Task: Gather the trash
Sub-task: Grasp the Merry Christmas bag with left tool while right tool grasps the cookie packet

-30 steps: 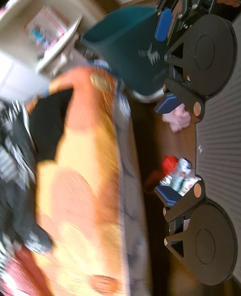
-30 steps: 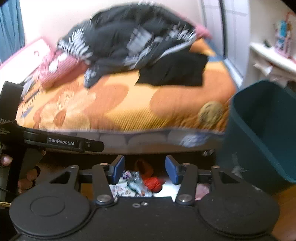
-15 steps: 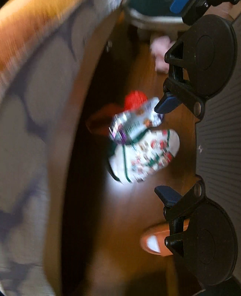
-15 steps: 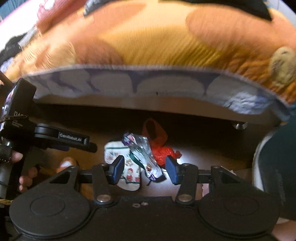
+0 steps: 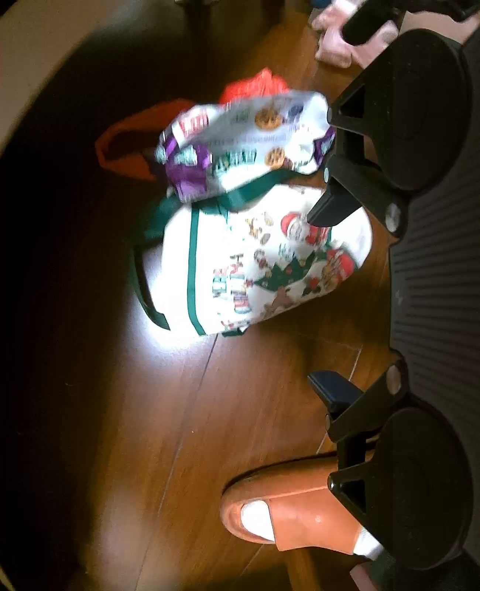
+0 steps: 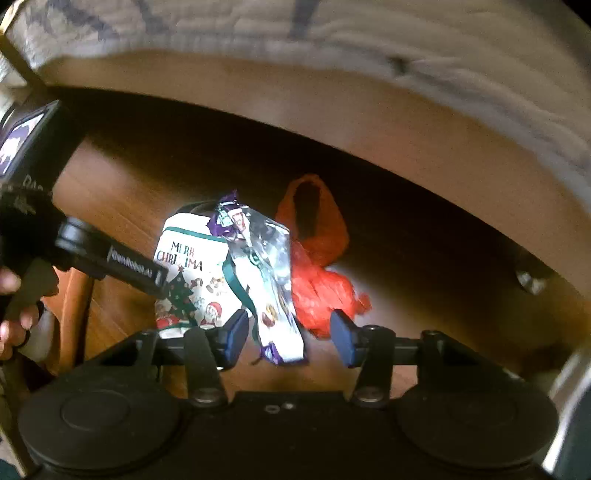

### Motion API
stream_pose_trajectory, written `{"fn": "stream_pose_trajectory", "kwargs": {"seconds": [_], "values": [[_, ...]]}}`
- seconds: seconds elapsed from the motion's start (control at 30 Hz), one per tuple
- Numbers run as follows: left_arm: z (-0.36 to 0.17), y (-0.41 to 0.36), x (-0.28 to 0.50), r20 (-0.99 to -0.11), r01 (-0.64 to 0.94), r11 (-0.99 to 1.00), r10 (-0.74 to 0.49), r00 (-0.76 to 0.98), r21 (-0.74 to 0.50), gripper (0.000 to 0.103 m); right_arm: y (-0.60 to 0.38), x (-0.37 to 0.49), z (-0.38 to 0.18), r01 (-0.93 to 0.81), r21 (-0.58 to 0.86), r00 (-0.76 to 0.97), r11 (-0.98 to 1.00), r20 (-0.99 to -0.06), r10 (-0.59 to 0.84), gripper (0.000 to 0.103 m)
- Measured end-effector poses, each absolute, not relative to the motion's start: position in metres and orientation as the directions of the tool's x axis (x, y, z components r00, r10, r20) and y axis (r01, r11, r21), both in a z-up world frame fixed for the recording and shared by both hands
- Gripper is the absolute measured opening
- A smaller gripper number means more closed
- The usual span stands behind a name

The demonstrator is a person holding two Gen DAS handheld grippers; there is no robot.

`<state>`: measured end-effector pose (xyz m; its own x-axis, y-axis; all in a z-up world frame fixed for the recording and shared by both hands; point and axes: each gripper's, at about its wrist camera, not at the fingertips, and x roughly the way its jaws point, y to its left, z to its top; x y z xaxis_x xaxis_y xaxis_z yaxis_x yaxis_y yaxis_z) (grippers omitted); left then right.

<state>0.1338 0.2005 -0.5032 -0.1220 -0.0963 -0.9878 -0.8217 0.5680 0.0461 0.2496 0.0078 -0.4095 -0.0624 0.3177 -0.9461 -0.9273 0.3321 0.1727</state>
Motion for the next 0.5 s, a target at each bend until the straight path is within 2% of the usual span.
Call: {"fn": "stream_pose_trajectory", "kwargs": {"seconds": [0.23,0.5], "values": [[-0.541,0.208,0.123,-0.98,-0.843,0.533,-0.118,-0.158,0.072,0.085,0.031,0.249,-0.456,-0.961,0.121,-0.049,0.249,-0.96,0.276,0.049],[-0.562,0.21,0.122,-0.978,-0.852,0.521,-0.152,-0.141,0.042,0.084,0.047,0.242,-0.486,-0.985,0.071,-0.027,0.157,-0.964,0.265,0.049]]}}
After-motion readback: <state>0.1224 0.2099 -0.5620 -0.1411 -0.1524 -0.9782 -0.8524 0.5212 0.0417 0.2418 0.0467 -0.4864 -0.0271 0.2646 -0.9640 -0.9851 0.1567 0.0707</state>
